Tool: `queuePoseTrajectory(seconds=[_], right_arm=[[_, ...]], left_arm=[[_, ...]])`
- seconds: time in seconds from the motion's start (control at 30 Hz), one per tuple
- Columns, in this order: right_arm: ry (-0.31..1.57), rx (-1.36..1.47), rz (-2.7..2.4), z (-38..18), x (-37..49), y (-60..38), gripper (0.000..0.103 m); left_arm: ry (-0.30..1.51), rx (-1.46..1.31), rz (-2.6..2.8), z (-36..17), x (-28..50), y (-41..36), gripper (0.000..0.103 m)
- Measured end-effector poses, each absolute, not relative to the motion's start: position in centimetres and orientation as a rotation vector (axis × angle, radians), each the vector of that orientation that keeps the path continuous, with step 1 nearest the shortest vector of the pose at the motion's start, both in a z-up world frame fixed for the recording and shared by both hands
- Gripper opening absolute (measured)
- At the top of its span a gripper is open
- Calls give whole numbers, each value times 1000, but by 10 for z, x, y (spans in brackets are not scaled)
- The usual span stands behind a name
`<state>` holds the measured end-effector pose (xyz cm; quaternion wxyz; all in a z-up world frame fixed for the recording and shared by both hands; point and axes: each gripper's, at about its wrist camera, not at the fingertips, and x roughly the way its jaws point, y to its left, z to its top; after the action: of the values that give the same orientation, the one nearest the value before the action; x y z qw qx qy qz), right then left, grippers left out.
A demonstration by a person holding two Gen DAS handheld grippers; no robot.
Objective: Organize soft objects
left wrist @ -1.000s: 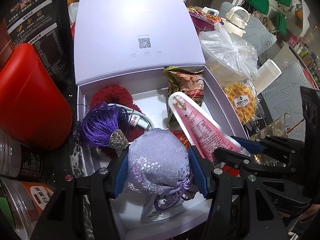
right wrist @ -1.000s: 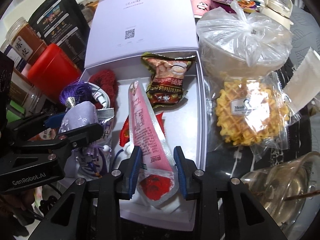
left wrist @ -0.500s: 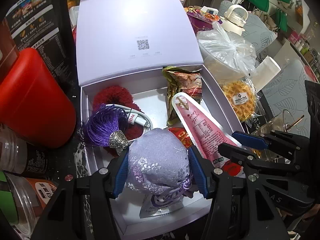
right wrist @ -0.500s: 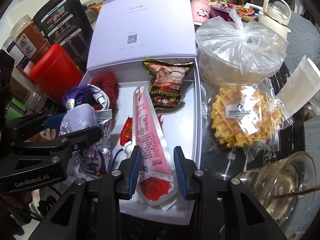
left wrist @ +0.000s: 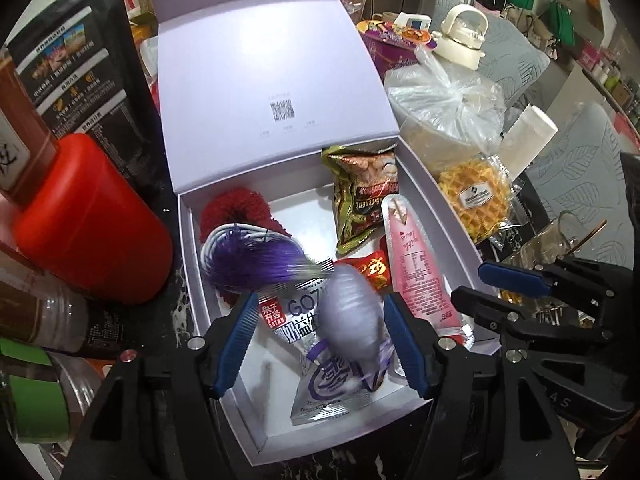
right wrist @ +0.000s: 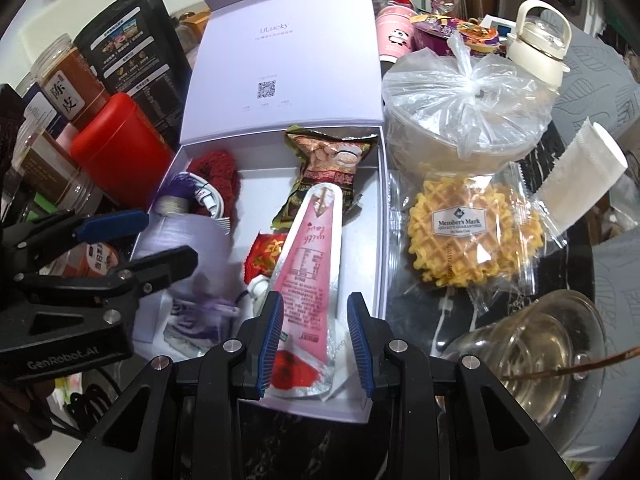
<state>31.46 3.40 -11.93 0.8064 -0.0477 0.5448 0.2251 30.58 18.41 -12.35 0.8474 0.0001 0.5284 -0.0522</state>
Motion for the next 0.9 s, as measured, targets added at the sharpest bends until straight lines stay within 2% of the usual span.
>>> queuePoseTrajectory(seconds=[0.47,0.57,0.9], right_arm=[[1106,-115,480,-84,296,32,33],[1085,-117,485,-72,295,34,37],[988,-136,491,-22,281,31,40]], left_arm=[[1023,0,-75,-74,288,184,64],[994,-5,-69,-59,283,185,64],[869,-10,-40,-3,257,184,64]])
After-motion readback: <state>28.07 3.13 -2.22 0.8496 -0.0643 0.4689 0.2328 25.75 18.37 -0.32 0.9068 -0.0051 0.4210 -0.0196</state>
